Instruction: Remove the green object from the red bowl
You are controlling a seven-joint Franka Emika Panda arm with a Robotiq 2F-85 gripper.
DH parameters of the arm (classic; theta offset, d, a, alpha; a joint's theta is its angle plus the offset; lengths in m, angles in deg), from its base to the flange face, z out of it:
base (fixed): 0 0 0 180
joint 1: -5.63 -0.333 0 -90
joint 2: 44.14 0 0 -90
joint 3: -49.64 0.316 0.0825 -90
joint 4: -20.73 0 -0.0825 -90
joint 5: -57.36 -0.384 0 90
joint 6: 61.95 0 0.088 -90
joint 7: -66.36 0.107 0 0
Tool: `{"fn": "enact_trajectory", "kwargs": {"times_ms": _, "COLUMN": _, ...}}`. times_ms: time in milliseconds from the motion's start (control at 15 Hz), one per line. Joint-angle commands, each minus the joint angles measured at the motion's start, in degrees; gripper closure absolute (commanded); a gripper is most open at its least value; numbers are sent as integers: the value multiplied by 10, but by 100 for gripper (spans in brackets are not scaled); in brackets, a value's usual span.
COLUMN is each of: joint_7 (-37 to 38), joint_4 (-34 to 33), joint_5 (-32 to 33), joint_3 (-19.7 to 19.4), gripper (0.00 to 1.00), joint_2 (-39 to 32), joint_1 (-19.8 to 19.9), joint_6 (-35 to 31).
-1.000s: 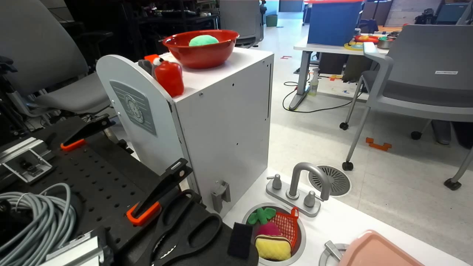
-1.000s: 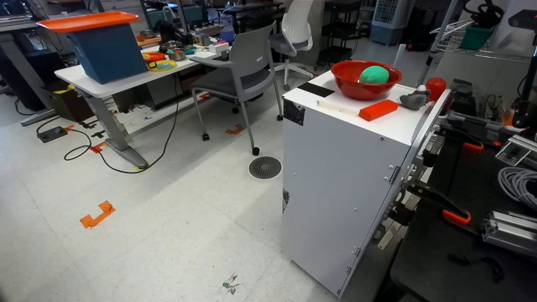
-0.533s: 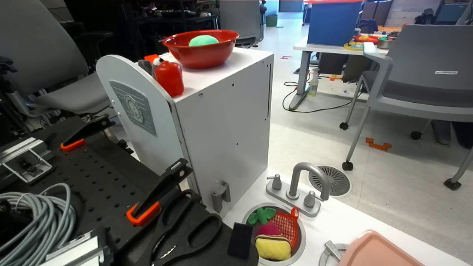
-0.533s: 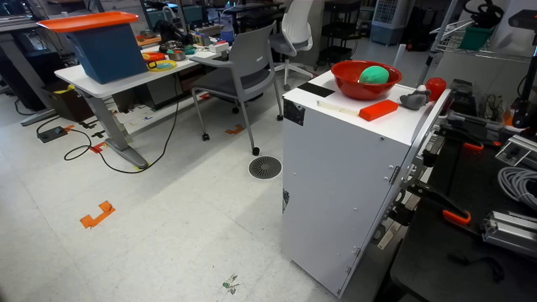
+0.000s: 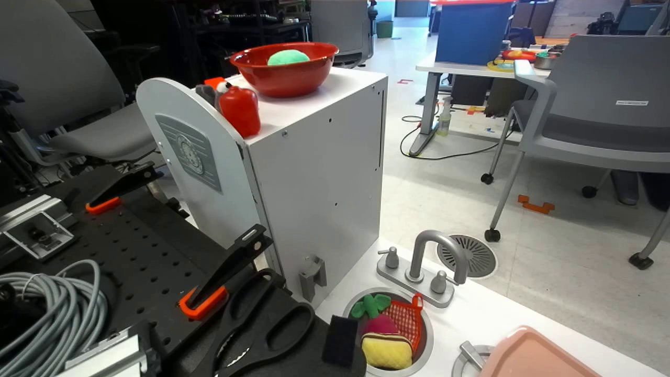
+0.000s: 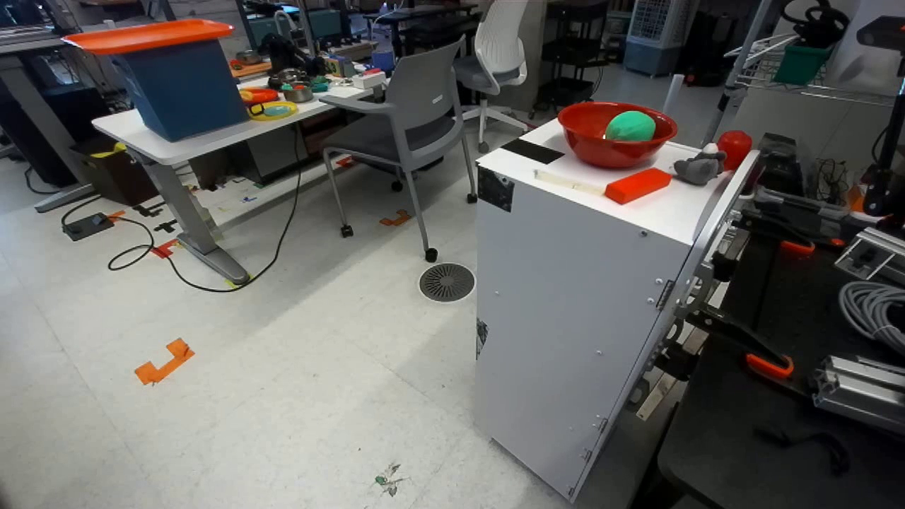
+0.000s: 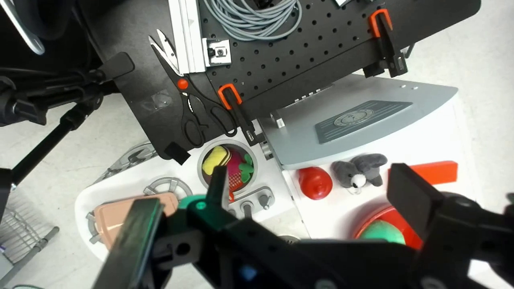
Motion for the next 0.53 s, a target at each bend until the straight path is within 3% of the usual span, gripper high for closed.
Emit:
{"fn": "enact_trajectory", "kwargs": {"times_ms": 0, "joint_7": -3, "joint_4": -43, "joint_5": 2, "joint_3": 13, "gripper": 0, "joint_2": -48, "joint_1": 7, "joint_6": 2}}
{"fn": "enact_trajectory", "kwargs": {"times_ms": 467, "joint_7": -14, "joint_4": -132, "joint_5": 5, "joint_3": 8, "gripper": 0, "joint_2": -159, "joint_1": 5, "joint_6": 6}}
